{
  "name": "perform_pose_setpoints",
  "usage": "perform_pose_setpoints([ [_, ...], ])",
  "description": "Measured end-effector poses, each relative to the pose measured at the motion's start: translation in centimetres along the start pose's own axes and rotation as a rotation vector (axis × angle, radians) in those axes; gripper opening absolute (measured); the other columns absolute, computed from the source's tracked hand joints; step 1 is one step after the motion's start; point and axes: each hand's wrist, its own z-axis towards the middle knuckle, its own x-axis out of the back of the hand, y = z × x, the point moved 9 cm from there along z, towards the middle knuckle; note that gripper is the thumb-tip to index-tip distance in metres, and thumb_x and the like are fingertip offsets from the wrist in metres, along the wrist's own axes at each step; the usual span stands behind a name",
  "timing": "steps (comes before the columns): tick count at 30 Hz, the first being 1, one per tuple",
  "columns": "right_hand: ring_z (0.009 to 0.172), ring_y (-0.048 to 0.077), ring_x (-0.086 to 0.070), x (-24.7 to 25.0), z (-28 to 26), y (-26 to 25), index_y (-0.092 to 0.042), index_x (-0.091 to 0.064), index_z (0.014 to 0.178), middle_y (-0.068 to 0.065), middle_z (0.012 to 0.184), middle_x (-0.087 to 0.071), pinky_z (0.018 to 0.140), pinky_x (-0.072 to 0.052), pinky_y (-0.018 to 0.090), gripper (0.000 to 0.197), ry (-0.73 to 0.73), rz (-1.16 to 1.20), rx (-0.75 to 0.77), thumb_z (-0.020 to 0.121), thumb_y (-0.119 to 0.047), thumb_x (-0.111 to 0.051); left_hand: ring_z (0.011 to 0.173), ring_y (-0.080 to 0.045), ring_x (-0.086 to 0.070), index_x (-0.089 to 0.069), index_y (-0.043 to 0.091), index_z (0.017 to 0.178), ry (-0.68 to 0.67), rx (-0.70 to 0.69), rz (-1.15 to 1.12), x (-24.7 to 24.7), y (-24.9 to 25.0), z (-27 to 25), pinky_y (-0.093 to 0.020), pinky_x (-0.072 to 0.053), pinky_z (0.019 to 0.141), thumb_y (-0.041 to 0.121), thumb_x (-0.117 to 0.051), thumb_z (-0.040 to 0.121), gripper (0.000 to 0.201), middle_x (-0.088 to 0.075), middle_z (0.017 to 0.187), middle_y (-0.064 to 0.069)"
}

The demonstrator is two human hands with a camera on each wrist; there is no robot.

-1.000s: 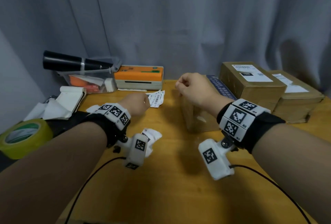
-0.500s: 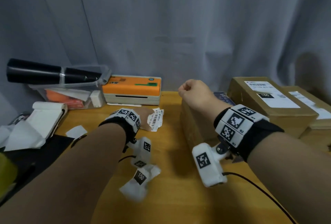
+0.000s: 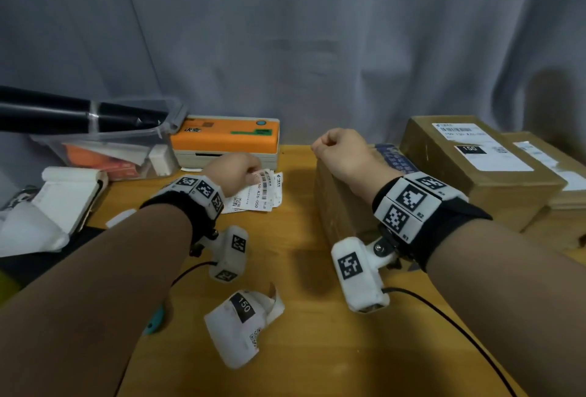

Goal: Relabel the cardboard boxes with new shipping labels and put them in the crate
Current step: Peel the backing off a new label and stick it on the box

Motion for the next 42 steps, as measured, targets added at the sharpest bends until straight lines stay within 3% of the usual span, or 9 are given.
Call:
perform_pose_setpoints([
  [3, 0.073, 0.015, -0.054, 0.7, -0.7, -0.4, -0.008, -0.064, 0.088, -0.002, 0.073, -0.057, 0.063, -0.044, 0.024, 0.016, -0.011, 0.05, 0.022, 0.093, -0.017, -0.052, 0.097, -0.019, -0.056, -0.065, 0.018, 0.103, 0.039, -0.045, -0.001, 2.5, 0.8, -0.8, -0.032, -0.043, 0.083, 0.025, -0.052, 0.095, 0.017, -0.06, 0.099, 0.006],
  [7, 0.087, 0.015, -0.057, 2.6, -1.9, -1.4, -0.01, -0.065, 0.098, 0.001, 0.09, -0.064, 0.077, -0.047, 0.028, 0.021, -0.035, 0.091, 0.063, 0.09, -0.028, -0.058, 0.096, -0.02, -0.048, -0.067, 0.014, 0.102, 0.25, -0.144, 0.02, 8.1, 3.4, -2.1, -0.032, -0.036, 0.083, 0.024, -0.051, 0.095, 0.02, -0.062, 0.096, 0.0],
  [12, 0.102, 0.017, -0.06, 4.6, -3.8, -1.9, -0.02, -0.04, 0.131, 0.003, 0.116, -0.057, 0.09, -0.05, 0.032, 0.069, -0.148, 0.235, 0.068, 0.076, -0.049, -0.071, 0.087, -0.023, -0.058, -0.063, 0.013, 0.087, 0.448, -0.176, -0.262, 12.9, 8.7, -4.0, -0.032, -0.044, 0.076, 0.02, -0.051, 0.095, 0.016, -0.063, 0.087, -0.002],
  [16, 0.085, 0.017, -0.068, 9.0, -5.1, -1.2, -0.012, -0.057, 0.103, 0.009, 0.102, -0.068, 0.071, -0.055, 0.029, 0.02, 0.07, 0.528, 0.122, 0.088, -0.021, -0.065, 0.069, -0.008, -0.058, -0.062, 0.006, 0.088, 0.544, -0.18, -0.585, 13.1, 13.2, -5.3, -0.027, -0.048, 0.069, 0.02, -0.052, 0.095, 0.019, -0.064, 0.081, -0.002],
  [18, 0.076, 0.013, -0.066, 10.9, -6.1, -0.7, -0.007, -0.061, 0.094, 0.009, 0.095, -0.069, 0.06, -0.053, 0.02, 0.009, 0.151, 0.569, 0.178, 0.092, -0.016, -0.058, 0.059, -0.004, -0.05, -0.062, 0.005, 0.085, 0.549, -0.187, -0.67, 11.9, 15.7, -5.8, -0.021, -0.043, 0.06, 0.02, -0.052, 0.095, 0.021, -0.059, 0.072, 0.001],
  [23, 0.079, 0.014, -0.066, 14.3, -7.2, 1.9, -0.01, -0.059, 0.091, 0.005, 0.092, -0.07, 0.067, -0.054, 0.025, 0.017, 0.358, 0.341, 0.21, 0.097, -0.024, -0.05, 0.079, -0.009, -0.061, -0.067, 0.007, 0.085, 0.464, -0.221, -0.845, 8.6, 19.7, -6.0, -0.028, -0.049, 0.079, 0.023, -0.053, 0.095, 0.024, -0.069, 0.084, -0.001],
  [28, 0.059, 0.01, -0.05, 14.9, -8.0, 2.7, -0.013, -0.05, 0.08, -0.002, 0.069, -0.056, 0.049, -0.038, 0.017, 0.024, 0.393, 0.116, 0.251, 0.096, -0.031, -0.05, 0.063, -0.002, -0.057, -0.063, 0.015, 0.085, 0.368, -0.163, -1.093, 7.5, 20.4, -5.8, -0.017, -0.047, 0.062, 0.029, -0.054, 0.094, 0.018, -0.065, 0.076, 0.004],
  [37, 0.059, 0.023, -0.051, 13.9, -8.2, 1.6, -0.011, -0.047, 0.071, 0.011, 0.065, -0.055, 0.058, -0.046, 0.043, 0.039, 0.304, 0.067, 0.296, 0.091, -0.044, -0.054, 0.051, -0.003, -0.053, -0.065, 0.014, 0.08, 0.092, -0.133, -1.169, 5.5, 20.3, -6.0, -0.014, -0.044, 0.049, 0.02, -0.06, 0.091, 0.014, -0.063, 0.066, 0.003],
  [42, 0.08, 0.019, -0.064, 13.8, -8.0, 0.7, -0.023, -0.05, 0.091, -0.002, 0.085, -0.063, 0.07, -0.052, 0.045, 0.023, 0.295, -0.014, 0.319, 0.087, -0.044, -0.06, 0.051, -0.005, -0.05, -0.063, 0.012, 0.077, 0.2, -0.126, -1.141, 6.3, 18.8, -6.3, -0.016, -0.043, 0.05, 0.02, -0.062, 0.09, 0.015, -0.057, 0.061, 0.001],
])
